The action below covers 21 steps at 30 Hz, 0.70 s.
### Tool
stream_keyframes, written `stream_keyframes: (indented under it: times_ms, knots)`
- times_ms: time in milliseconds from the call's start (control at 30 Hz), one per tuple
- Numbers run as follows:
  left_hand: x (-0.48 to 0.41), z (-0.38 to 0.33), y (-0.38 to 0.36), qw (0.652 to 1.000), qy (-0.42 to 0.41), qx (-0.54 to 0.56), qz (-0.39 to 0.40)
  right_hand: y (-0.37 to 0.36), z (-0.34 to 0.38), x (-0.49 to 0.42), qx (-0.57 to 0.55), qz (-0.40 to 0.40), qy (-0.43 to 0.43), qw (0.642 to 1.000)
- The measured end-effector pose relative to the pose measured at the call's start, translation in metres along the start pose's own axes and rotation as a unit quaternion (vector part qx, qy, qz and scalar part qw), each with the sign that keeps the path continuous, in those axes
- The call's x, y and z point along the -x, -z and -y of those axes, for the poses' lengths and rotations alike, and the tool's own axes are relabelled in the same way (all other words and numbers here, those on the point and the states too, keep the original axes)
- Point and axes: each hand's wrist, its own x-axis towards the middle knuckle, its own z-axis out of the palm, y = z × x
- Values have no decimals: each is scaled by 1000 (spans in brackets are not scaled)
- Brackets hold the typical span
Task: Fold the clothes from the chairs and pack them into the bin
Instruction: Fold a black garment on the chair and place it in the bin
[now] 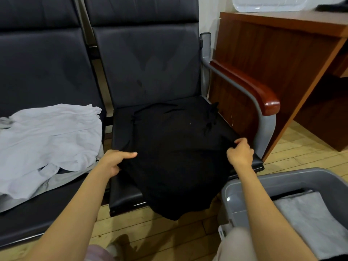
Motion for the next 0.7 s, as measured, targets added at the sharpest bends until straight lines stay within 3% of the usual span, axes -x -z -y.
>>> stream_keyframes:
  times_ms: [67,233,300,400,500,600,700]
  knots:
    - [0,3,0,998,15,-61,-3,-8,-2,2,93,23,30,995]
    - [1,6,-3,989,-11,-126,-73,-15,3,4,143,18,50,988]
    - [6,8,-6,987,-56,-132,-77,-14,1,3,119,8,50,992]
    - [14,10,-11,994,-77,-55,-45,-6,9,10,-51,-7,94,994]
    - [17,10,-19,997,-64,1,-44,2,28,20,-180,47,105,977]
    - [32,8,-24,985,-147,-49,-78,6,41,23,-149,129,91,976]
    - [62,-4,-31,972,-211,-93,-38,26,53,29,-62,146,107,982]
